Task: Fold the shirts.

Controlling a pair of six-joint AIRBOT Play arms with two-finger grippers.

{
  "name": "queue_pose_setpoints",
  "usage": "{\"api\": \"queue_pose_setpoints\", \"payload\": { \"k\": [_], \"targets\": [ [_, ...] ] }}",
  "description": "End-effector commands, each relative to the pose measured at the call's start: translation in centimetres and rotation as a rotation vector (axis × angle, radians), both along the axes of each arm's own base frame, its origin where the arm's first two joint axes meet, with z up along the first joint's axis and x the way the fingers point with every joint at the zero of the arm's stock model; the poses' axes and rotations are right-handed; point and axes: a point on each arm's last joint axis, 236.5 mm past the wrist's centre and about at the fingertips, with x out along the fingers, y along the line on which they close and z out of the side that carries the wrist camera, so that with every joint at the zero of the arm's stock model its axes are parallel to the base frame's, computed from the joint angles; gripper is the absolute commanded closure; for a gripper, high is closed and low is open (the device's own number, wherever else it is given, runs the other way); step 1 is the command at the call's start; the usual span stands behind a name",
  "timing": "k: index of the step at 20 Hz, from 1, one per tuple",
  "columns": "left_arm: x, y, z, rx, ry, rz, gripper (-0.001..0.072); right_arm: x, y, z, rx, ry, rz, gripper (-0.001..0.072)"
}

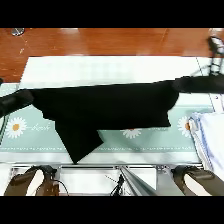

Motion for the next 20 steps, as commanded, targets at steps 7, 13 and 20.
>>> {"api": "queue_pose_setpoints", "payload": {
  "k": [7,13,20],
  "targets": [
    [5.9,-1.2,-5.5,-0.115,0.146,-0.017,0.0002,13.5,3.6,-4.8,0.414,0.171,-0.087,0.0087],
    [-3.2,10.9,-7.2,-0.086,0.519,0.238,0.0005,3.6,-11.0,-3.6,0.073,0.388,-0.029,0.0087],
    [-10.5,0.1,-16.3,-0.421,0.694,0.024,0.0005,-3.2,-5.4,-10.8,0.306,0.318,-0.204,0.0088]
  ]
}}
